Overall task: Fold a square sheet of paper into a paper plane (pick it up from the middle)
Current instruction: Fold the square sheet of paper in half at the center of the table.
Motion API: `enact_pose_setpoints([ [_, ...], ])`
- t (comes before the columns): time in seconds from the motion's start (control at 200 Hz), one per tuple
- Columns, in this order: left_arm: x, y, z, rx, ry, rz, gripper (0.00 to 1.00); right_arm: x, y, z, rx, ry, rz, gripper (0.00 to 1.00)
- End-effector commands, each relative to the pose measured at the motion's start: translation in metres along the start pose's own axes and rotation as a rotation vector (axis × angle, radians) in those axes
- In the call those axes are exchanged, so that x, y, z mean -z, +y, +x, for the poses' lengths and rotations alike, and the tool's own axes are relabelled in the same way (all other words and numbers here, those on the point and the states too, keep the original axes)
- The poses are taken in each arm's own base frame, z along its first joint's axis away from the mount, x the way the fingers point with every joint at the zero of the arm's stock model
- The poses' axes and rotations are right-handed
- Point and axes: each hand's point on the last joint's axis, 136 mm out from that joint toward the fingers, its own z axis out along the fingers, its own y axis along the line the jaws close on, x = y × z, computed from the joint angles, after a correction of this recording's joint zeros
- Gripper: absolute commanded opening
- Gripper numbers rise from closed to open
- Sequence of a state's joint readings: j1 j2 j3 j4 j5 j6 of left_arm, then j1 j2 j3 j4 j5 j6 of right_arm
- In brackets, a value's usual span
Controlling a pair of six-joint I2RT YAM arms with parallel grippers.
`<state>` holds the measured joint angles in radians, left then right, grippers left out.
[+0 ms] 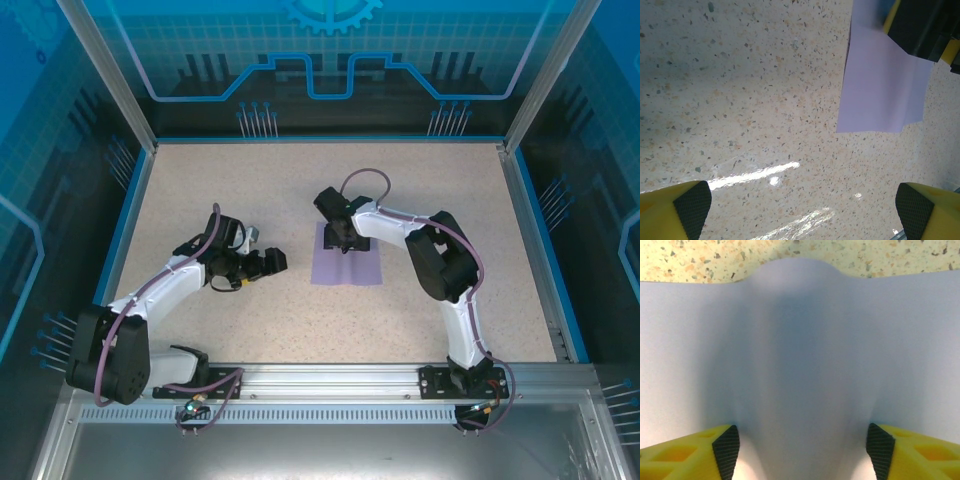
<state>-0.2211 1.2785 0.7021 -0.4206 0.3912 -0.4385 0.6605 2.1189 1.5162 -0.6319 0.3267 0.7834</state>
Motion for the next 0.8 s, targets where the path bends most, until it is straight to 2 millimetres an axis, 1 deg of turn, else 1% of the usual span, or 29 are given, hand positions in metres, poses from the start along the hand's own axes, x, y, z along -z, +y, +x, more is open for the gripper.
enact_pose_setpoints([
  [0.0, -0.001, -0.005, 0.004, -0.025, 0.022, 0.025, 0.99, -0.005, -0.011, 0.015, 0.031, 0.041, 0.055, 0.65],
  [0.065, -0.001, -0.005, 0.004, -0.024, 0.024, 0.025, 0.99, 0.001, -0.009, 0.011, 0.029, 0.021, 0.044, 0.62],
  [0.18, -0.001, -0.005, 0.005, -0.024, 0.024, 0.024, 0.99, 0.014, -0.004, 0.003, 0.021, -0.012, 0.004, 0.52],
  [0.25, 0.000, -0.005, 0.004, -0.026, 0.022, 0.026, 0.99, 0.018, -0.003, 0.002, 0.019, -0.022, -0.010, 0.47],
  [0.305, 0.000, -0.005, 0.004, -0.025, 0.020, 0.024, 0.99, 0.021, -0.002, 0.000, 0.020, -0.030, -0.022, 0.42],
  [0.375, 0.000, -0.006, 0.004, -0.027, 0.019, 0.026, 0.99, 0.024, -0.001, -0.001, 0.018, -0.037, -0.035, 0.38],
  [0.485, 0.002, -0.007, 0.004, -0.027, 0.015, 0.028, 0.99, 0.032, 0.002, -0.004, 0.014, -0.058, -0.056, 0.36],
  [0.64, 0.006, -0.008, 0.004, -0.029, 0.004, 0.029, 0.99, 0.045, 0.010, -0.007, -0.002, -0.079, -0.132, 0.29],
  [0.74, 0.012, -0.011, 0.003, -0.022, -0.006, 0.030, 0.99, 0.062, 0.022, -0.010, -0.004, -0.087, -0.200, 0.29],
  [0.795, 0.018, -0.016, 0.000, -0.021, -0.028, 0.040, 0.99, 0.077, 0.031, -0.012, -0.009, -0.096, -0.261, 0.28],
])
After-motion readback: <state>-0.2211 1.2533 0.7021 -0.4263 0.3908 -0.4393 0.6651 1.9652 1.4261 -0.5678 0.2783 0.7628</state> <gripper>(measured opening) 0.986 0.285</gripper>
